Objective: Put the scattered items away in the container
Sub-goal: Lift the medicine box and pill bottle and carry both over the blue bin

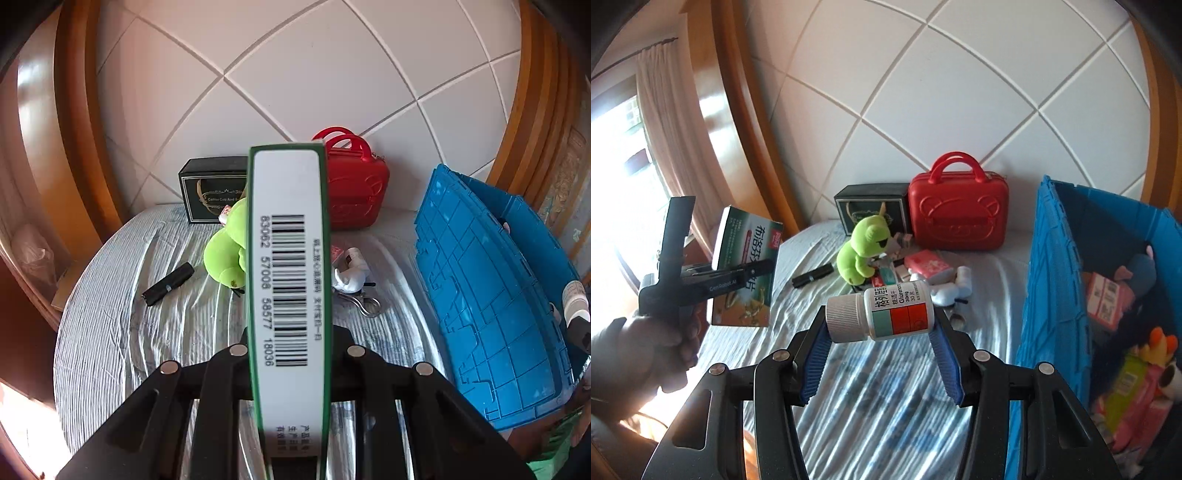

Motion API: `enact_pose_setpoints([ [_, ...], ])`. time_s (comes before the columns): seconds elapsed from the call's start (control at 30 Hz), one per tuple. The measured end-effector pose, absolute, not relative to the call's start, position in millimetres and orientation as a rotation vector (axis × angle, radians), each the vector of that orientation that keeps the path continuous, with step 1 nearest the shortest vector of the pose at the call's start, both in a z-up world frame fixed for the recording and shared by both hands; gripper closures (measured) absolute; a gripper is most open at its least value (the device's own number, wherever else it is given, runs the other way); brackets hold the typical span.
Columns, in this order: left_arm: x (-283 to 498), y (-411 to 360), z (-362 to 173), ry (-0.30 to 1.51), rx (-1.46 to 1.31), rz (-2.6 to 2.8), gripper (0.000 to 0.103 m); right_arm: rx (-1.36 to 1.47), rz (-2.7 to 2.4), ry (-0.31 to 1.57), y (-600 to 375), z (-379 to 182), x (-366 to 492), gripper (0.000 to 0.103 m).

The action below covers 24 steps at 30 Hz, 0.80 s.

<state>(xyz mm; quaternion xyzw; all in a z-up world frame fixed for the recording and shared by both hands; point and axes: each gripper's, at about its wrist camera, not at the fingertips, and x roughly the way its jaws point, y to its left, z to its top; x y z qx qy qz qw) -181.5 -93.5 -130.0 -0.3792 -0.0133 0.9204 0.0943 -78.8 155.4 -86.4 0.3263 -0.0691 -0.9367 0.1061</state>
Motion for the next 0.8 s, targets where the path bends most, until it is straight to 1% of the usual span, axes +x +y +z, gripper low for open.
enact_pose_setpoints([
  [0.23,-180,-50,-99,-0.013,-1.028,2.738,0.084,0.908,-2.782,-0.22,191,-70,-59,0.052],
  [0.5,-178,-4,-73,-0.044,-0.953,2.72,0.084,0.866,-2.796,-0.215,234,-60,-46,0.052],
  [0.8,-171,42,-58,-0.027,-0.918,2.699,0.084,0.828,-2.813,-0.209,275,-49,-33,0.052],
])
